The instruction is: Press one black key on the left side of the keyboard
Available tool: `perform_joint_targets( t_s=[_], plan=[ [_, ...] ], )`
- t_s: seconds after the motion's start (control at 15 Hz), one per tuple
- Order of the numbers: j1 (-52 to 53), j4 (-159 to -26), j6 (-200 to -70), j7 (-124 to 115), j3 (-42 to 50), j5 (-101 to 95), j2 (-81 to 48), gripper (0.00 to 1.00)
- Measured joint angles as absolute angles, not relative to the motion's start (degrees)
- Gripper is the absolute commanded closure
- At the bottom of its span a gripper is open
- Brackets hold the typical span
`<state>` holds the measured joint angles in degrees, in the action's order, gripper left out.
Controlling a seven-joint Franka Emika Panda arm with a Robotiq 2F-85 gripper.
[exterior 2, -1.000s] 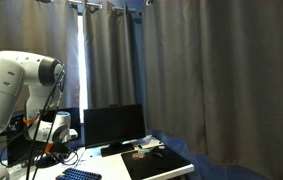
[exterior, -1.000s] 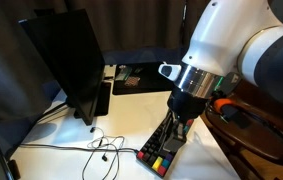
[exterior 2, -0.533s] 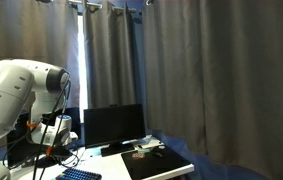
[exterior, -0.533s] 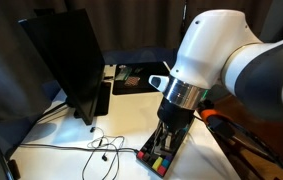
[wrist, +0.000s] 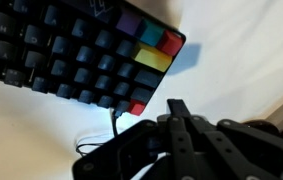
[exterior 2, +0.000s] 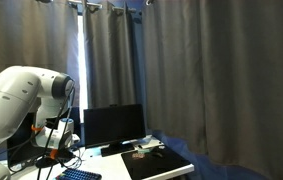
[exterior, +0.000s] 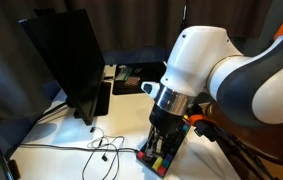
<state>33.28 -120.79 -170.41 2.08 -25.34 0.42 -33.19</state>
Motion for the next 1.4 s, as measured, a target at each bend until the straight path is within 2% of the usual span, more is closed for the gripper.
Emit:
perform_joint_targets(
  t_s=[1.4],
  plan=[
    [40.0, -117.6, -171.3, 2.7, -17.3, -4.8, -35.8, 1.00]
  ],
)
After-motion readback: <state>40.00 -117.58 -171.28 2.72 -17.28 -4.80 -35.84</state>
